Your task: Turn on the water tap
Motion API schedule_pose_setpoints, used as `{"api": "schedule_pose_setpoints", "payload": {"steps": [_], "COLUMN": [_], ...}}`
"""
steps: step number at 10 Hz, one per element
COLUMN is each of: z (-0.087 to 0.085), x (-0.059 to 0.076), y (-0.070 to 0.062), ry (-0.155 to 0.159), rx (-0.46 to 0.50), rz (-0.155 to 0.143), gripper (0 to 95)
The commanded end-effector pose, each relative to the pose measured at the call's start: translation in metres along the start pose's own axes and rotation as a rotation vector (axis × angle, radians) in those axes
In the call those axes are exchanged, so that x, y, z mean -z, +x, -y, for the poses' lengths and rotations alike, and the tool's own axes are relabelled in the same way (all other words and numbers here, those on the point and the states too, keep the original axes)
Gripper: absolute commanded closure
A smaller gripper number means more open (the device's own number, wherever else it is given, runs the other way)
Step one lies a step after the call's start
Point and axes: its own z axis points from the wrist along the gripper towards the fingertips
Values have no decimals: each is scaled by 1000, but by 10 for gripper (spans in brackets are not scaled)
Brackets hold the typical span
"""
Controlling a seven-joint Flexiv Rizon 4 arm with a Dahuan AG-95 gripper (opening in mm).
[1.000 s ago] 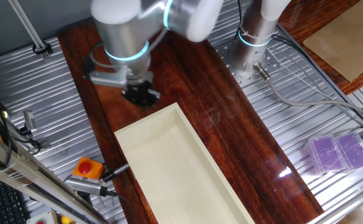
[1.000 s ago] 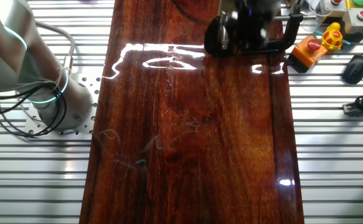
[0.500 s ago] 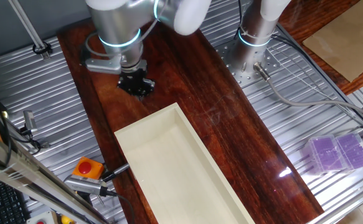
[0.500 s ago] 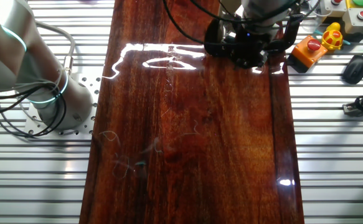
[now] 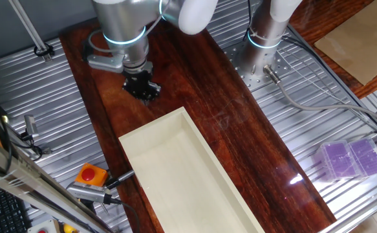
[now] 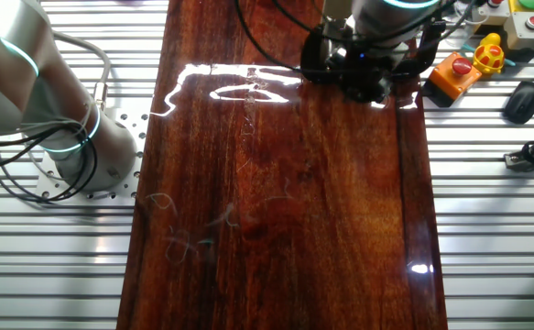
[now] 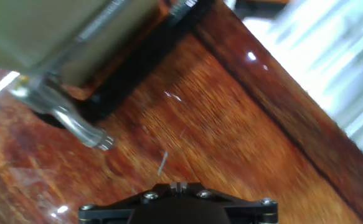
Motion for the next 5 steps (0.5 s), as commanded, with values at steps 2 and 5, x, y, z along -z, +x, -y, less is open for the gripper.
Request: {"api": "schedule_pose_setpoints", "payload": {"steps": [2, 5], "z": [18, 18], "x": [-3, -3], "y": [28, 28], "ry": [46, 45], "rx": [66, 89], "rz": [-70, -75], "gripper": [950, 950]}}
